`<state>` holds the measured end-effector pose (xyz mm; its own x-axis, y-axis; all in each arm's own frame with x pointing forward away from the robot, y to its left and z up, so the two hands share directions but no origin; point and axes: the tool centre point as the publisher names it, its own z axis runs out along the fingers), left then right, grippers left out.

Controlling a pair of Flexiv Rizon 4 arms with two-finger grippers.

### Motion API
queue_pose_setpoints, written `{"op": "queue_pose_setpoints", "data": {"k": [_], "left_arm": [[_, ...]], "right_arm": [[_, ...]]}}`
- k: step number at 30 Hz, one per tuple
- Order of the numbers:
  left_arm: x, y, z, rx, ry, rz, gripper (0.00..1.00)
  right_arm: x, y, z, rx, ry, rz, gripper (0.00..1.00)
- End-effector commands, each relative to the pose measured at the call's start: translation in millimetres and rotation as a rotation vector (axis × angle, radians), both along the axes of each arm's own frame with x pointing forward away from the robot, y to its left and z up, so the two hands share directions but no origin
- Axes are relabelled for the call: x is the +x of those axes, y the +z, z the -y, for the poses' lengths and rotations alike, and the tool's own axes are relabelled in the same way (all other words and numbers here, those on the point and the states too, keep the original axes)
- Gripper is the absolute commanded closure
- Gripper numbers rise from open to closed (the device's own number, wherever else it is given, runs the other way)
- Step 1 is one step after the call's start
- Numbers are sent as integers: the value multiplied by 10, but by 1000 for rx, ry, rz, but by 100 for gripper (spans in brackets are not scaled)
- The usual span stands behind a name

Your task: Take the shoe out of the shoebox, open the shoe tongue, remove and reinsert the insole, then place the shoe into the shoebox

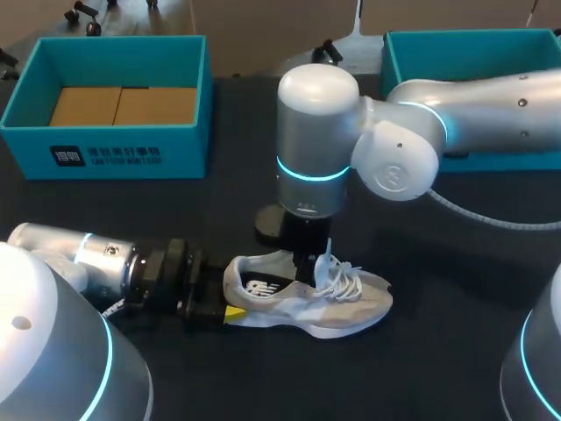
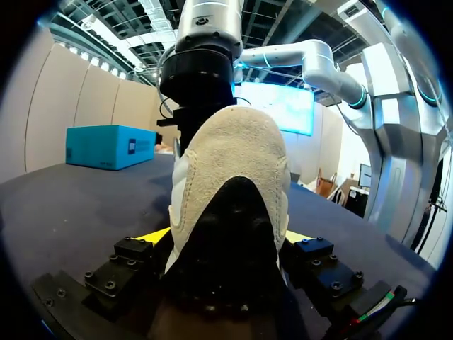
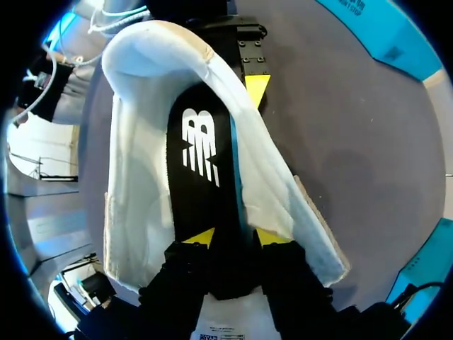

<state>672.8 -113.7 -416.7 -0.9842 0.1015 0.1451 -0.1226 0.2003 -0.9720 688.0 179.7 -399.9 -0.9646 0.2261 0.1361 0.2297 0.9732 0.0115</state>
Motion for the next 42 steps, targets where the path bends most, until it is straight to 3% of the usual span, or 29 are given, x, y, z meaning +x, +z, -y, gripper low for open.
{"op": "queue_pose_setpoints", "data": {"k": [1,6,13,15,18,20,25,33,42], "left_arm": [[-19,-5,-2,0,2,2,100],[-19,-5,-2,0,2,2,100],[-19,-5,-2,0,2,2,100],[-19,-5,-2,0,2,2,100],[-19,-5,-2,0,2,2,100],[-19,-5,-2,0,2,2,100],[-19,-5,-2,0,2,2,100],[-19,-5,-2,0,2,2,100],[-19,-5,-2,0,2,2,100]], "right_arm": [[11,-85,54,22,-4,-12,63],[-45,-180,24,46,-1,-67,62],[-170,-273,-35,67,4,-146,72],[-201,-278,-35,69,0,-157,79],[-248,-276,-27,76,-8,-167,99],[-284,-265,-21,84,-8,-166,100],[-377,-151,9,117,-23,-117,100],[-502,192,33,194,-33,33,100],[-359,359,41,255,8,110,100]]}}
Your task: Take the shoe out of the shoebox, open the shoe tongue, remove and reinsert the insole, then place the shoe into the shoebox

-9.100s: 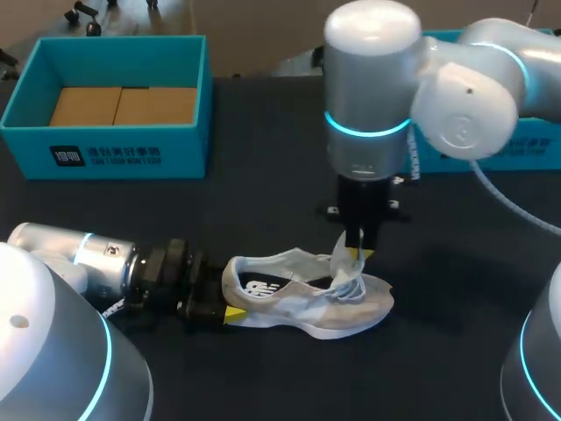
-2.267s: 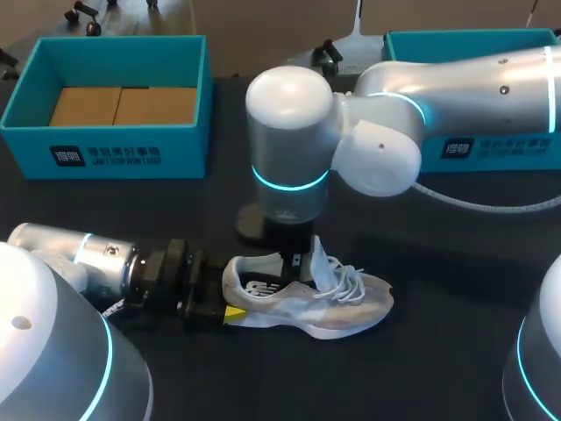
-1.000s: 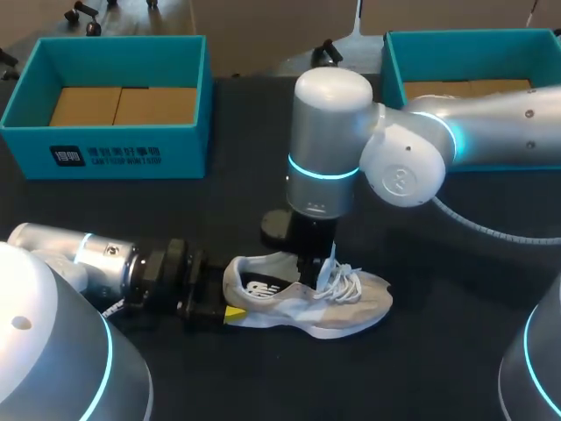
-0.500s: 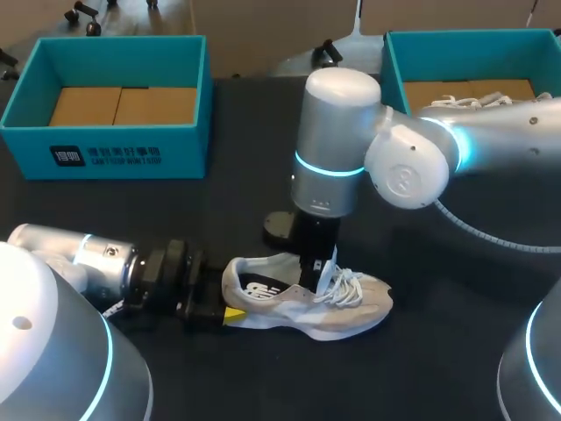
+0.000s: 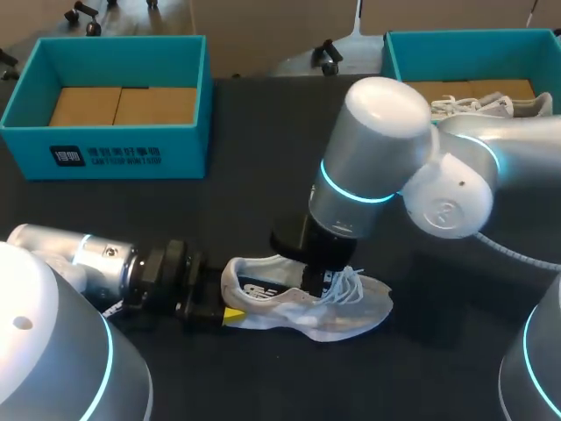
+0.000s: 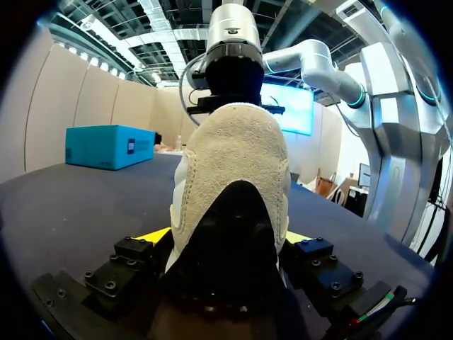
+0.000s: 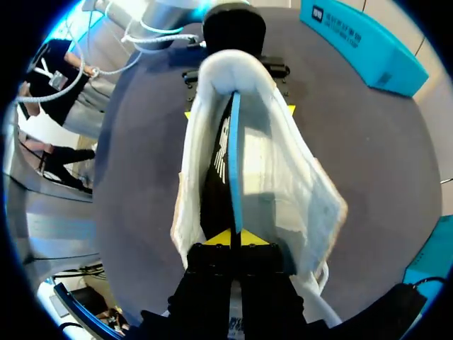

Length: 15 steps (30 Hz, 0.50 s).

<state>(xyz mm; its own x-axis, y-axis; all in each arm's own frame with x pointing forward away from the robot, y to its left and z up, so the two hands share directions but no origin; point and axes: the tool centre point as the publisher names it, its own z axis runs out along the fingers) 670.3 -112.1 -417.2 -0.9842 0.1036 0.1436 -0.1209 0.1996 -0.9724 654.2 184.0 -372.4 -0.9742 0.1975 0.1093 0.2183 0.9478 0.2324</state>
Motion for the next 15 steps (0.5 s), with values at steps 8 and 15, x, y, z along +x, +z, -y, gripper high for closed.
{"op": "queue_pose_setpoints", "data": {"k": [8,15], "left_arm": [[7,0,14,1,4,1,100],[7,0,14,1,4,1,100]], "right_arm": [[152,114,65,88,28,54,100],[266,271,44,130,64,94,100]]}}
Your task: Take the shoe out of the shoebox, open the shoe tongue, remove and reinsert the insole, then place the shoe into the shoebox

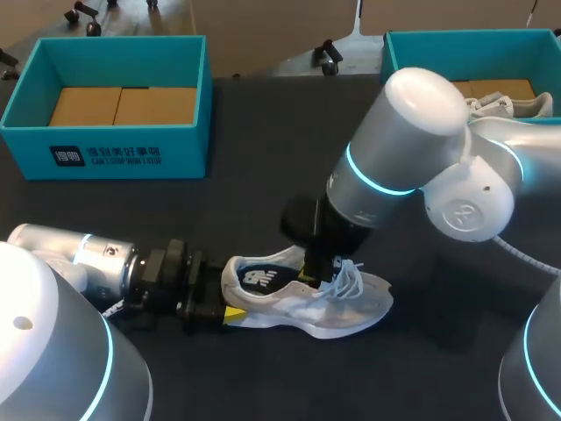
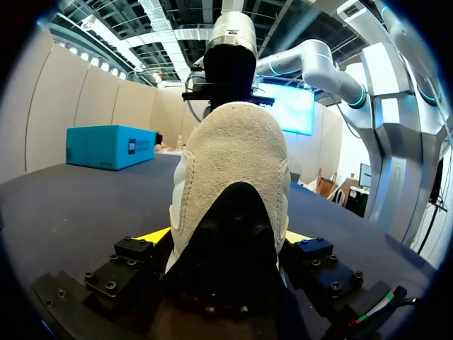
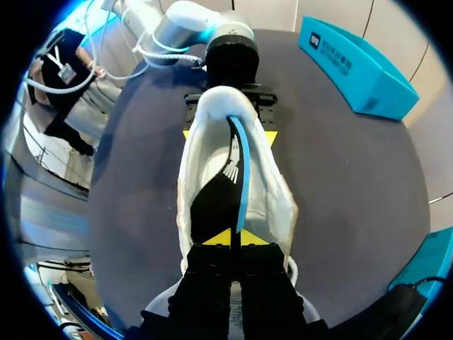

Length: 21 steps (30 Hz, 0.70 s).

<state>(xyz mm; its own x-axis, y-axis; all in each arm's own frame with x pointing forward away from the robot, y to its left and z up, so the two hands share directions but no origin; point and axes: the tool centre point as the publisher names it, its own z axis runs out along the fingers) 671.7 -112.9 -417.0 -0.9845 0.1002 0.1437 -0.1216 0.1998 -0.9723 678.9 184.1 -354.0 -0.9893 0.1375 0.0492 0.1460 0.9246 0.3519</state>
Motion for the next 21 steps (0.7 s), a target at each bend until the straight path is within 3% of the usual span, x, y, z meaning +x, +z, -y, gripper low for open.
{"op": "queue_pose_setpoints", "data": {"k": [1,12,21], "left_arm": [[-8,-2,6,1,0,1,100],[-8,-2,6,1,0,1,100],[-8,-2,6,1,0,1,100]], "right_arm": [[26,118,33,14,12,17,100],[-60,311,38,17,38,38,100],[-132,416,95,83,154,79,100]]}}
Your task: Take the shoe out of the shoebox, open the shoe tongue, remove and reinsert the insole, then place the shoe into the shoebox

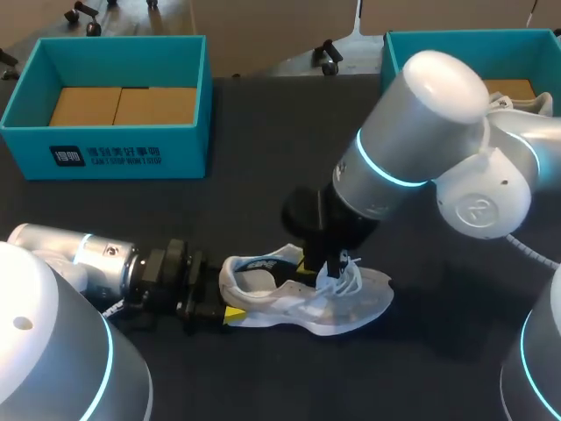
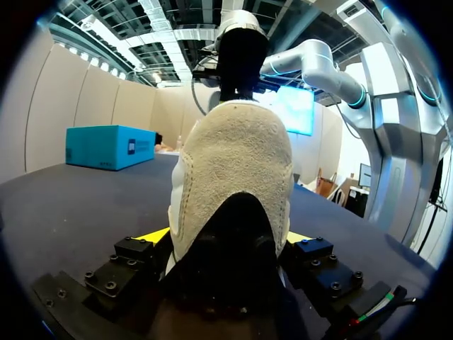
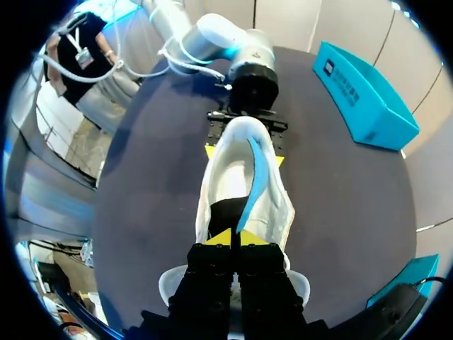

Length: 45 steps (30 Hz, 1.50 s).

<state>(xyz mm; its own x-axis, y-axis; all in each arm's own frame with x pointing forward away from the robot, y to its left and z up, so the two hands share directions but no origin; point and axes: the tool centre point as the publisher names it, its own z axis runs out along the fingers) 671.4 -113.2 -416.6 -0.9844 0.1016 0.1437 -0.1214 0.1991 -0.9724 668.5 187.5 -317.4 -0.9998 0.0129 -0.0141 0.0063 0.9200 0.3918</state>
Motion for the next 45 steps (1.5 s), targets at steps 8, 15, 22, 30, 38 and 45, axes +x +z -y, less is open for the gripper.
{"op": "queue_pose_setpoints", "data": {"k": [8,15,22,30,38,45], "left_arm": [[-5,-6,3,2,2,1,100],[-5,-6,3,2,2,1,100],[-5,-6,3,2,2,1,100],[-5,-6,3,2,2,1,100],[-5,-6,3,2,2,1,100],[-5,-6,3,2,2,1,100]], "right_arm": [[48,46,57,4,114,-35,100],[43,72,-29,-12,140,-50,57],[0,145,-123,-36,149,-48,57],[-8,158,-254,-132,54,-88,62],[77,143,-283,-155,-10,-103,73],[65,183,-284,-162,-32,-93,100]]}}
